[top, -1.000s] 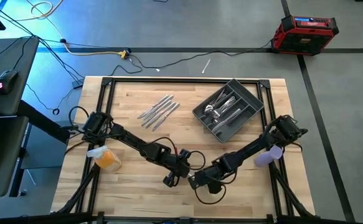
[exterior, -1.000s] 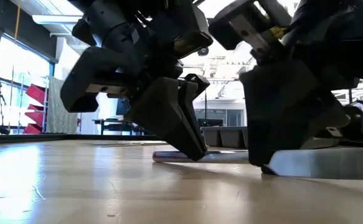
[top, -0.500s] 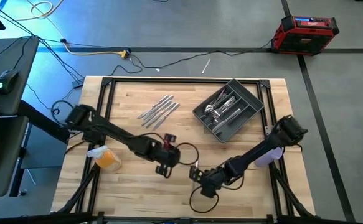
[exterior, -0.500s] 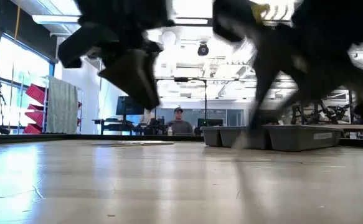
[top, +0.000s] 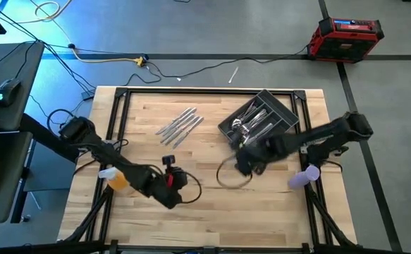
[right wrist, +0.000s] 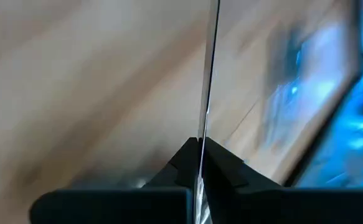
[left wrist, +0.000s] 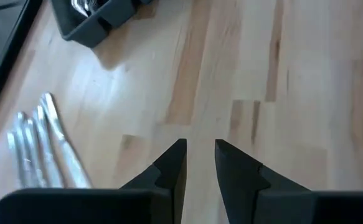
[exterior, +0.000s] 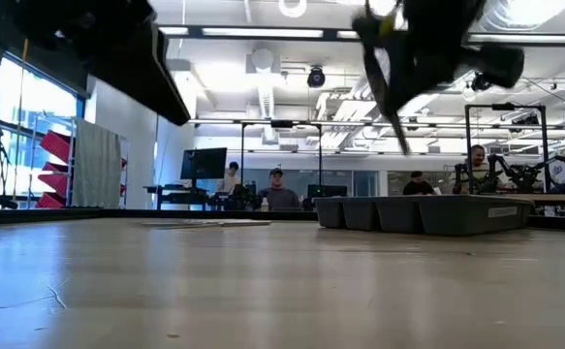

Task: Sort silverware
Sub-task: Put the knife in the silverware tray

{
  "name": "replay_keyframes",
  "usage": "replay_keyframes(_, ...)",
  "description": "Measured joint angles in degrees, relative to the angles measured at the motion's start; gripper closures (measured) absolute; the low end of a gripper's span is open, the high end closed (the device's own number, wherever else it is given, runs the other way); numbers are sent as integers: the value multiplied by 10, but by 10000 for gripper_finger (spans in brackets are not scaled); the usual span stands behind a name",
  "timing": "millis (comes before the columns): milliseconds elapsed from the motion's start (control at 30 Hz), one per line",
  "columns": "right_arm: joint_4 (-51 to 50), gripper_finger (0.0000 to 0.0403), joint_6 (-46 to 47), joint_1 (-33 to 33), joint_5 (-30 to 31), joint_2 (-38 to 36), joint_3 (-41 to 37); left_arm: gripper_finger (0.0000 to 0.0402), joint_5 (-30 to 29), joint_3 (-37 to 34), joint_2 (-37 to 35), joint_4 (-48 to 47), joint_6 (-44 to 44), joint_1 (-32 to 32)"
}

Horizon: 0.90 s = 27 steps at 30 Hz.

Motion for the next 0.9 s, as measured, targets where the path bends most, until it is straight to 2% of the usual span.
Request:
replay_keyframes(167,-24,403,-35,-107,-75,13,-37,337,-5,-58,0,119,-10,-17)
replay_keyframes(400,-15,403,-105,-193,-78,30,-92,337,-4,-73,0,153,7,-15)
replay_keyframes(600,16,403,-183,-227,-31,41,-133,337,-2,-73,0,154,14,-15)
replay_keyframes(900,23,403,-183,-255,25,45,-161,337,0,-73,0,154,15,-15)
